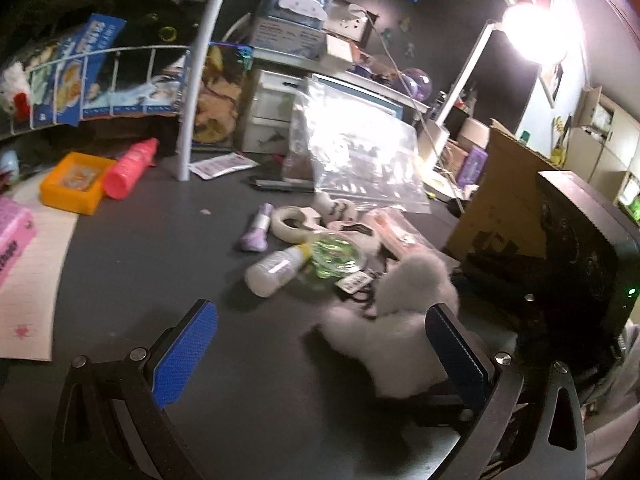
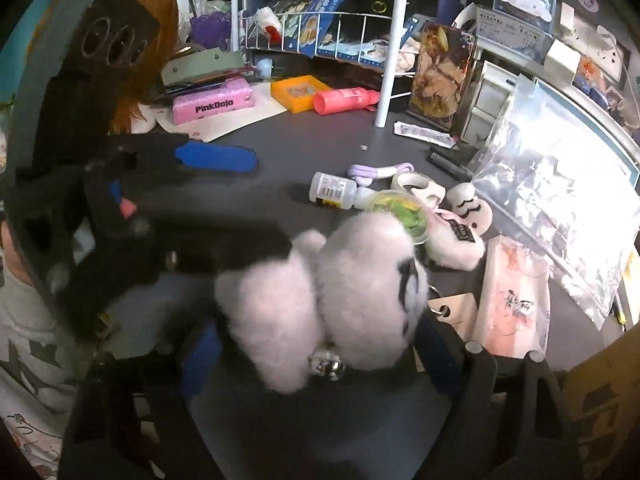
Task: Organize objects
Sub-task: 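Grasp the white fluffy plush with the right gripper, then carry the plush into the cardboard box and open the right gripper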
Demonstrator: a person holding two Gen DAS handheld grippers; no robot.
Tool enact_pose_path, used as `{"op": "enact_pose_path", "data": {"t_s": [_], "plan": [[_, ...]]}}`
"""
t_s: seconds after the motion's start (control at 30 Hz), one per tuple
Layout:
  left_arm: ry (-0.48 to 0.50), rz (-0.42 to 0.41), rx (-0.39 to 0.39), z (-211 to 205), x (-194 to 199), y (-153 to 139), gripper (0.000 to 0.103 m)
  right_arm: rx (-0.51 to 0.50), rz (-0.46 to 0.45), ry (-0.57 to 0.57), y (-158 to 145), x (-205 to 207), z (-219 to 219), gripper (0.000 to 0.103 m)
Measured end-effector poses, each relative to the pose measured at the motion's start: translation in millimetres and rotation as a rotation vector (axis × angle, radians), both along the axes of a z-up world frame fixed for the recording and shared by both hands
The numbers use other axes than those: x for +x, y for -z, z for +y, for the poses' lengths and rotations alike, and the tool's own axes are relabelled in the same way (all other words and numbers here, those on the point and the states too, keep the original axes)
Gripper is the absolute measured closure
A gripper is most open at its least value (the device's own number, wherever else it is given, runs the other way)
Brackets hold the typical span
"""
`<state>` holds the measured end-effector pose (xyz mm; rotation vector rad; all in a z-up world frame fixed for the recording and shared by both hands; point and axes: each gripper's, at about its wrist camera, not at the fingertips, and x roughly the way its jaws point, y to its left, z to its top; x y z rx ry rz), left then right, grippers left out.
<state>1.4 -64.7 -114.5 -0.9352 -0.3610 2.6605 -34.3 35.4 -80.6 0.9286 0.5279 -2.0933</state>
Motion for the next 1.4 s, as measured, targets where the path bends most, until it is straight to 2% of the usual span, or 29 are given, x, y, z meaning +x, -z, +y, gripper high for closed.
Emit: {"op": "enact_pose_path", "data": {"t_s": [0.23, 0.33, 0.43, 0.5, 0.53, 0.6, 0.67, 0.8, 1.07, 1.2, 1.4], "plan": [[0.078, -0.006, 0.062, 11.3, 5.0, -1.0, 0.000, -0.006, 0.021, -0.002, -0.4, 5.6, 3.4, 0.020], [0.127, -0.018, 0.071, 21.5, 6.0, 0.8, 0.000, -0.019, 0.019, -0.001, -1.4, 6.0, 3.7, 0.021], [0.126, -0.040, 0.058, 31.0, 6.2, 3.6, 0.001, -0.030, 0.036, -0.012, -4.7, 11.5, 2.0, 0.021], [0.134, -0.040, 0.087, 31.6, 8.2, 2.0, 0.012, -0.030, 0.056, -0.022, -7.2, 16.1, -0.3, 0.021], [0.135, -0.037, 0.096, 31.5, 10.3, -0.7, 0.023, -0.025, 0.070, -0.028, -8.4, 19.3, -2.1, 0.021], [0.115, -0.033, 0.061, 32.7, 14.9, -7.1, 0.029, -0.027, 0.090, -0.040, -12.6, 25.1, -4.5, 0.021], [0.113, -0.023, 0.058, 32.1, 20.1, -13.3, 0.031, -0.030, 0.112, -0.049, -18.9, 30.4, -5.7, 0.021], [0.091, 0.024, 0.019, 31.6, 35.5, -43.2, 0.033, -0.064, 0.153, -0.070, -37.7, 41.9, -7.1, 0.021], [0.057, 0.167, -0.077, 43.6, 58.2, -120.9, 0.034, -0.146, 0.309, -0.118, -105.5, 69.0, -3.7, 0.021], [0.083, 0.240, -0.132, 68.5, 57.0, -161.6, 0.035, -0.187, 0.383, -0.112, -142.1, 77.9, 14.8, 0.021], [0.177, 0.288, -0.197, 121.8, 36.6, -202.1, 0.035, -0.234, 0.456, -0.045, -185.1, 78.9, 62.9, 0.021]]}}
